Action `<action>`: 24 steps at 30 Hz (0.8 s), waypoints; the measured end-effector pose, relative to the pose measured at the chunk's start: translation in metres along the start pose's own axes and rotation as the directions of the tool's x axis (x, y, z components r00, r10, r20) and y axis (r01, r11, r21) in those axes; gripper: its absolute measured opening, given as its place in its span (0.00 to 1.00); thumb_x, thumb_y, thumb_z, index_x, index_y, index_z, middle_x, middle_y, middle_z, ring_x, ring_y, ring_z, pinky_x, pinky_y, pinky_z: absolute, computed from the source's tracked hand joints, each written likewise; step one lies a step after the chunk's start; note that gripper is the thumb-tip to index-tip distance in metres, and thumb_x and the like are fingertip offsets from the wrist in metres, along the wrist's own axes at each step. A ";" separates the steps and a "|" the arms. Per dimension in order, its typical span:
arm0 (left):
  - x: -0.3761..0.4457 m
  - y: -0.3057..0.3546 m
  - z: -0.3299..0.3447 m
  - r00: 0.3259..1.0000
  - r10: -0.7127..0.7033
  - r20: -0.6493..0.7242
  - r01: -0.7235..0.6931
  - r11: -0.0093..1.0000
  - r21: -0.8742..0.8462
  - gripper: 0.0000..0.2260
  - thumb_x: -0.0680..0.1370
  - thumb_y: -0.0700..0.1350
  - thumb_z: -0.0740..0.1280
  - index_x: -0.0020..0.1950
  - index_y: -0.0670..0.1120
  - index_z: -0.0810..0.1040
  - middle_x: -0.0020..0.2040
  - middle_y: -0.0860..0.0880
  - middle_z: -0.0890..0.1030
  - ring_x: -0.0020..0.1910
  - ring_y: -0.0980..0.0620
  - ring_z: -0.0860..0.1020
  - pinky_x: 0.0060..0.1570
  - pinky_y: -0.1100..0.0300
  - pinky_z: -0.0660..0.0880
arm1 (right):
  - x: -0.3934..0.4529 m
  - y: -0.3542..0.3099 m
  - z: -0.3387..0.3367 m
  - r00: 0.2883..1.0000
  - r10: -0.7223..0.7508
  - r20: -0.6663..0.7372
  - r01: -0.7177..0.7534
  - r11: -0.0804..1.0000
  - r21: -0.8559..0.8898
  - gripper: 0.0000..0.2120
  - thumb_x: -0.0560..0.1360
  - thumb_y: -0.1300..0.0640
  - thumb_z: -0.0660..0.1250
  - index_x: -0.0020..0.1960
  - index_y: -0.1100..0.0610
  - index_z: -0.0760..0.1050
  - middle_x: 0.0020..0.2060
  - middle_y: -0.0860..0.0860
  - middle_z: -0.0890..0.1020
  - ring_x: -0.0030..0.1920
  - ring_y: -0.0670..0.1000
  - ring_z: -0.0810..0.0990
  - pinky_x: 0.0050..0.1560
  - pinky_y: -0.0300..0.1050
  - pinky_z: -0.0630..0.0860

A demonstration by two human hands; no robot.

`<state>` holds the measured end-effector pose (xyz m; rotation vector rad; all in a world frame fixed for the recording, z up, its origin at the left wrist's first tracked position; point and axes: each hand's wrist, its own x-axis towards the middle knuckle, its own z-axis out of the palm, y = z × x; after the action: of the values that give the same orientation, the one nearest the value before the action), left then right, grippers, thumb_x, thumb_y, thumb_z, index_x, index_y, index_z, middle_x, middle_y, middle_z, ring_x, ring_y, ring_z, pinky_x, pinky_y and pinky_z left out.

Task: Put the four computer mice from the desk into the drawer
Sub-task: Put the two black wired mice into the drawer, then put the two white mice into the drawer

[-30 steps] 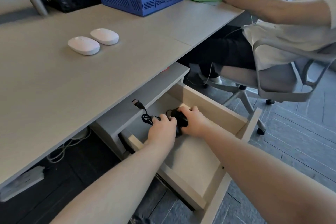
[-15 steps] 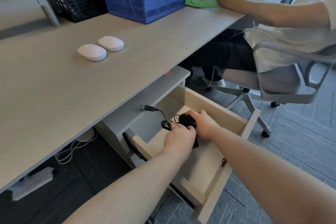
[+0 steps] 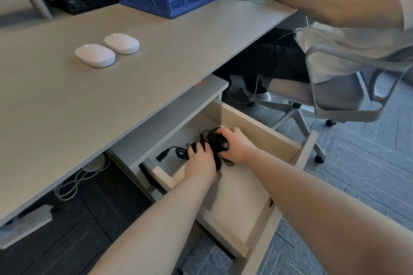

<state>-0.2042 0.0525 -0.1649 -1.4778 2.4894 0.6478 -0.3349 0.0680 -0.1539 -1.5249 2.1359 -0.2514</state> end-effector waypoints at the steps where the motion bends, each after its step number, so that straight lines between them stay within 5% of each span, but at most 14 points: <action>1: 0.002 -0.003 0.000 1.000 -0.012 0.006 0.013 0.998 -0.054 0.40 0.74 0.53 0.68 0.77 0.44 0.49 0.77 0.44 0.53 0.75 0.36 0.49 0.71 0.46 0.60 | 0.002 0.002 0.001 1.000 0.000 0.011 0.000 1.000 0.016 0.34 0.71 0.53 0.72 0.72 0.47 0.62 0.61 0.58 0.69 0.58 0.60 0.76 0.60 0.52 0.76; 6: 0.002 -0.017 0.000 1.000 0.012 -0.009 -0.012 0.997 -0.073 0.38 0.75 0.55 0.65 0.77 0.45 0.49 0.78 0.45 0.53 0.75 0.34 0.49 0.71 0.44 0.59 | 0.006 0.002 0.009 1.000 -0.011 0.003 0.010 0.997 0.072 0.32 0.73 0.55 0.70 0.73 0.49 0.62 0.62 0.58 0.72 0.61 0.59 0.75 0.62 0.46 0.71; 13: 0.005 -0.023 -0.012 1.000 -0.016 0.022 0.015 1.000 0.027 0.30 0.72 0.56 0.67 0.70 0.45 0.64 0.68 0.44 0.68 0.70 0.36 0.63 0.62 0.45 0.71 | 0.005 -0.008 0.010 0.999 -0.040 0.010 0.040 0.999 0.002 0.32 0.74 0.54 0.69 0.75 0.49 0.60 0.65 0.58 0.69 0.62 0.60 0.74 0.62 0.48 0.72; 18: -0.003 -0.022 -0.024 0.999 -0.033 0.011 0.032 0.995 0.095 0.37 0.74 0.55 0.68 0.77 0.49 0.53 0.73 0.45 0.63 0.72 0.37 0.60 0.62 0.45 0.71 | -0.004 -0.018 0.002 0.998 -0.060 -0.036 0.057 0.995 -0.088 0.26 0.78 0.54 0.62 0.74 0.51 0.62 0.68 0.55 0.69 0.64 0.59 0.74 0.60 0.52 0.75; 21: -0.012 -0.015 -0.048 0.997 0.007 -0.082 0.003 0.993 0.116 0.22 0.77 0.50 0.65 0.67 0.44 0.68 0.64 0.43 0.73 0.62 0.42 0.73 0.50 0.50 0.74 | -0.014 -0.031 -0.018 0.991 -0.076 -0.110 0.063 0.991 -0.117 0.17 0.79 0.53 0.58 0.66 0.54 0.72 0.59 0.54 0.79 0.58 0.57 0.78 0.55 0.52 0.78; 24: -0.027 -0.007 -0.086 0.978 0.084 -0.193 -0.057 0.988 0.143 0.10 0.79 0.48 0.62 0.52 0.43 0.76 0.52 0.45 0.80 0.47 0.45 0.77 0.39 0.55 0.70 | -0.024 -0.053 -0.043 0.927 -0.137 -0.350 0.102 0.988 -0.118 0.15 0.79 0.50 0.56 0.46 0.59 0.77 0.40 0.54 0.83 0.42 0.55 0.81 0.42 0.50 0.80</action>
<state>-0.1792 0.0323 -0.0802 -1.4748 2.6843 0.3455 -0.3064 0.0656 -0.0879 -1.7830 2.3618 -0.5083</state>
